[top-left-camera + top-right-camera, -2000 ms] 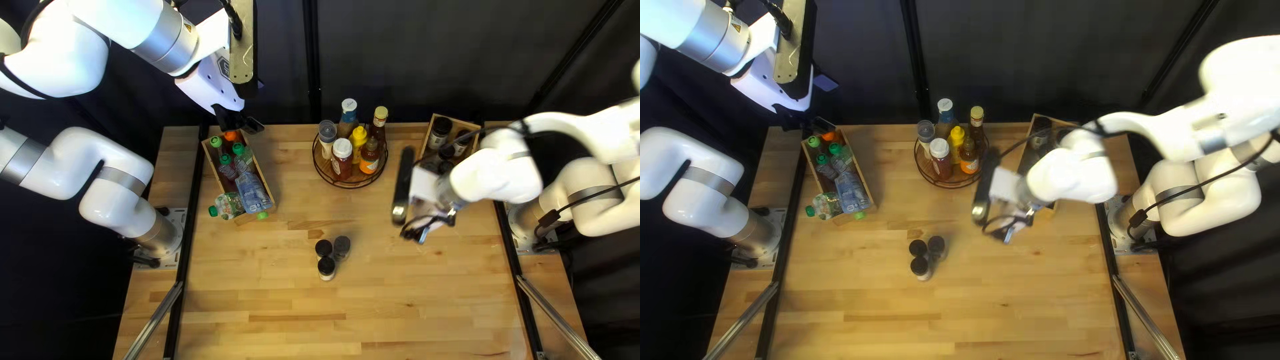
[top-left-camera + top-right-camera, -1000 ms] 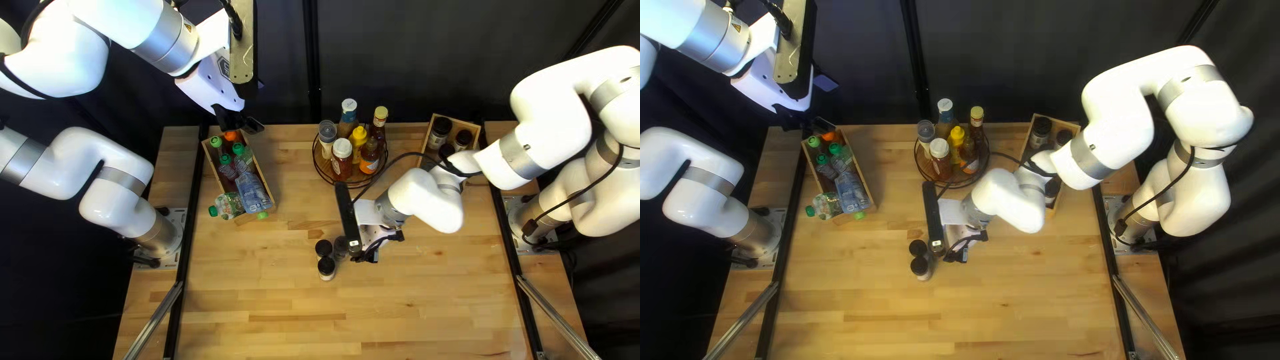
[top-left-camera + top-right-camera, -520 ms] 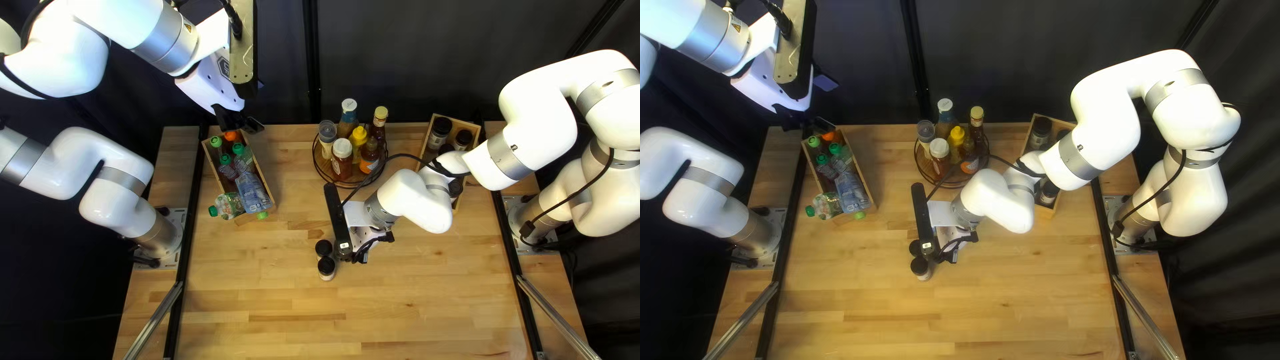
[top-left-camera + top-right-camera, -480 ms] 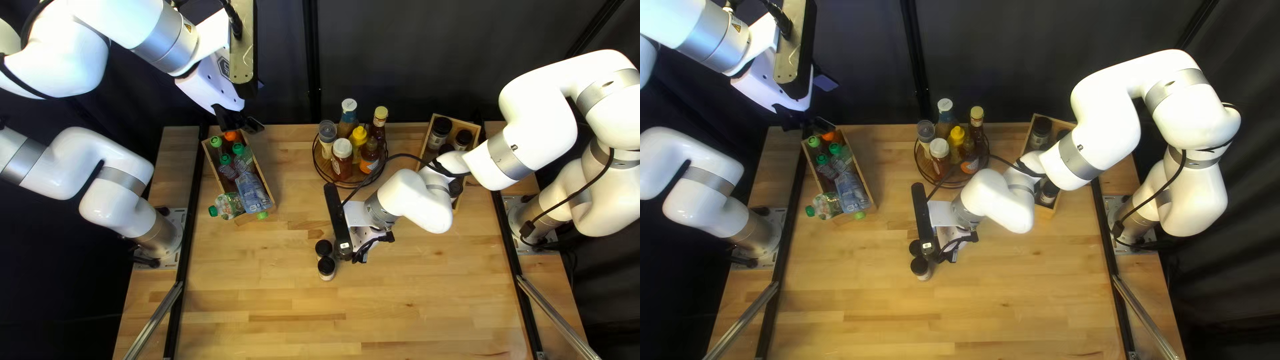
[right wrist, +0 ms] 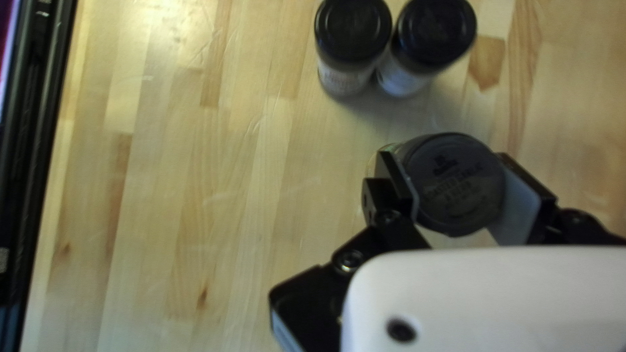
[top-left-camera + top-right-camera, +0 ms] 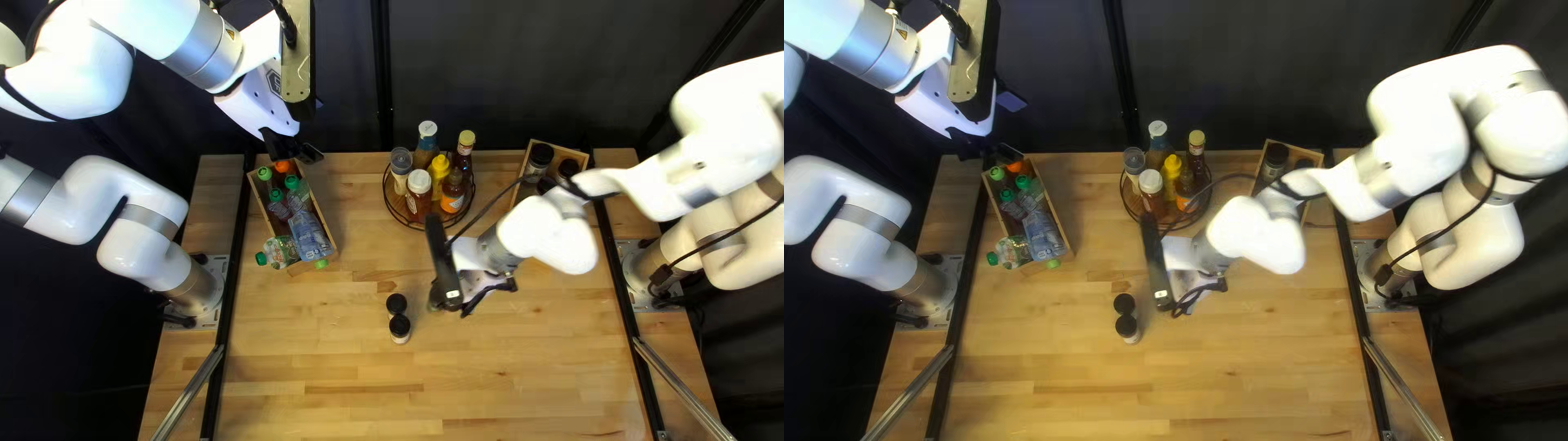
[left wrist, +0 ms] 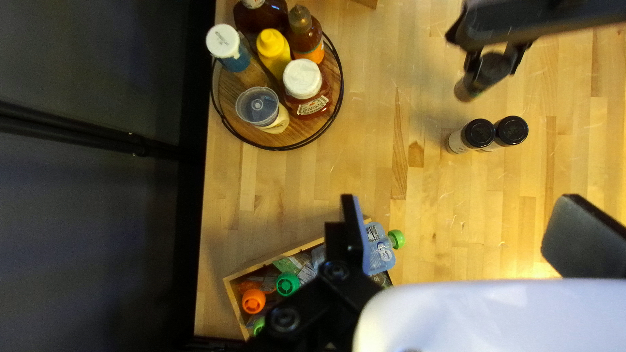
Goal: Separate condiments, baby food and spices and place it in 3 different racks/containers
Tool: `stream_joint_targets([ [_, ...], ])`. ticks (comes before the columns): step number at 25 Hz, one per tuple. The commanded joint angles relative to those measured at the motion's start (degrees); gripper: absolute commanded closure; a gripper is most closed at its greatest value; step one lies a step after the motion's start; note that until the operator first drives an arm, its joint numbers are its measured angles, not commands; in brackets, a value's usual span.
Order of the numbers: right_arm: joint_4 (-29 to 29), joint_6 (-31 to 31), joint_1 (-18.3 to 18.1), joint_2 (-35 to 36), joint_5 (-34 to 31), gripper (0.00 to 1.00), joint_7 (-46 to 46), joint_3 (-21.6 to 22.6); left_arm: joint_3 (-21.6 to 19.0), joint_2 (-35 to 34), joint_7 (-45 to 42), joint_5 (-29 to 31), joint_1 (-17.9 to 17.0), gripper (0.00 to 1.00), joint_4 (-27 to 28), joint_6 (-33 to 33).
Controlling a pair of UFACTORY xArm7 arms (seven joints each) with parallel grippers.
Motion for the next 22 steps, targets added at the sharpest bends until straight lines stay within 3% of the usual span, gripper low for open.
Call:
stream_joint_targets([
  [1, -3.7, 9.9, -3.9, -11.0, -2.7, 1.00, 1.0, -1.5, 0.0, 0.0, 0.0, 0.0, 0.0, 0.00, 0.0, 0.0],
  [9, -9.7, 18.4, -11.5, -25.4, -7.5, 1.00, -0.5, -5.5, 0.0, 0.0, 0.0, 0.0, 0.0, 0.00, 0.0, 0.0],
  [16, -12.1, 19.8, -18.6, -31.6, -11.5, 1.00, -2.6, -9.8, 0.0, 0.0, 0.0, 0.0, 0.0, 0.00, 0.0, 0.0],
  [22, -14.8, 17.5, -23.4, -33.6, -14.1, 1.00, -4.1, -12.8, 0.0, 0.0, 0.0, 0.0, 0.0, 0.00, 0.0, 0.0],
])
